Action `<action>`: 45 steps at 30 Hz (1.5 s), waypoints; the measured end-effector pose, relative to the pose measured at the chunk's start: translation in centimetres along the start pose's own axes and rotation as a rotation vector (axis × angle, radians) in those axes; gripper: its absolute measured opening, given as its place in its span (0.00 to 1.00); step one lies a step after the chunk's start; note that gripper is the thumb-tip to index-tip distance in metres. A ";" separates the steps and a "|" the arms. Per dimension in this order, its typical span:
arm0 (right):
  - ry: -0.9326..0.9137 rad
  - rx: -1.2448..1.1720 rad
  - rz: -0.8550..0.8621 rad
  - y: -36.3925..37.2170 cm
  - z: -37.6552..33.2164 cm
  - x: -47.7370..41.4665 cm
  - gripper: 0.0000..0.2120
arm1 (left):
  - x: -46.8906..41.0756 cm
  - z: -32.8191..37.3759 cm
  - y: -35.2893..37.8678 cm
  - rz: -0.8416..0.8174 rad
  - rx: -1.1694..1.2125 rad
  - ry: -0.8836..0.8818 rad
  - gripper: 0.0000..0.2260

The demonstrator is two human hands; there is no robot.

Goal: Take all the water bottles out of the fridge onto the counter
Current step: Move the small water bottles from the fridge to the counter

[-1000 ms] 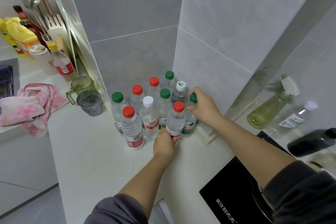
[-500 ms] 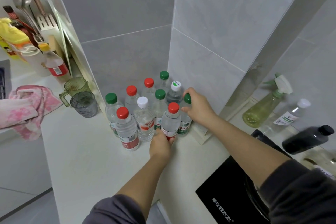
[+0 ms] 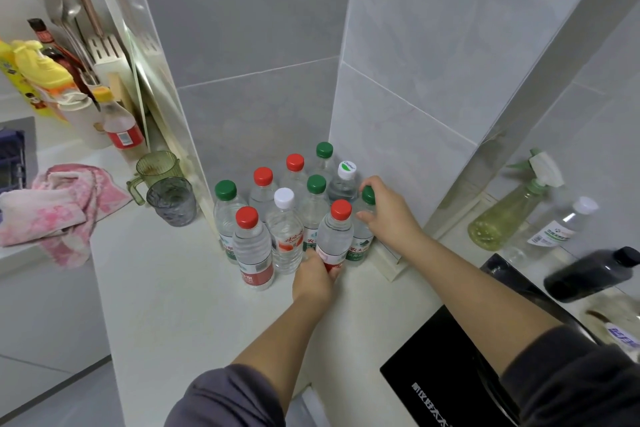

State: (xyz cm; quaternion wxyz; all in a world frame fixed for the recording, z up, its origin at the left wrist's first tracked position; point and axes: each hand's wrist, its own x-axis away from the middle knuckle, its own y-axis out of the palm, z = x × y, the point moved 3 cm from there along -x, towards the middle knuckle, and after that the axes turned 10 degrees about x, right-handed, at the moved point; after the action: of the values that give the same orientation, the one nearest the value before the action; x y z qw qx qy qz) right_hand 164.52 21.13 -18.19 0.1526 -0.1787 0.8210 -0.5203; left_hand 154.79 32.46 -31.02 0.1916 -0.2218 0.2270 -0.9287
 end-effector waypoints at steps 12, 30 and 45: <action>0.141 0.084 0.128 1.7 1.2 5.7 0.40 | 3.2 -1.1 -3.8 -0.148 -0.293 0.084 0.30; 0.664 -0.865 -0.192 8.4 3.3 5.6 0.23 | 2.9 -1.0 -3.4 -0.501 -0.525 0.304 0.36; 0.140 0.111 -0.440 5.7 0.0 10.5 0.28 | 10.3 -3.4 -10.0 -0.217 -0.614 0.281 0.30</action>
State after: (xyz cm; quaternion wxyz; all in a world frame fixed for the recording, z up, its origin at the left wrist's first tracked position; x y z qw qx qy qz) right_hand 154.36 18.63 -24.04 -0.0121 -0.3081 0.7409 -0.5966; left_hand 141.99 37.18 -25.32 -0.0170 -0.1619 0.4949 -0.8535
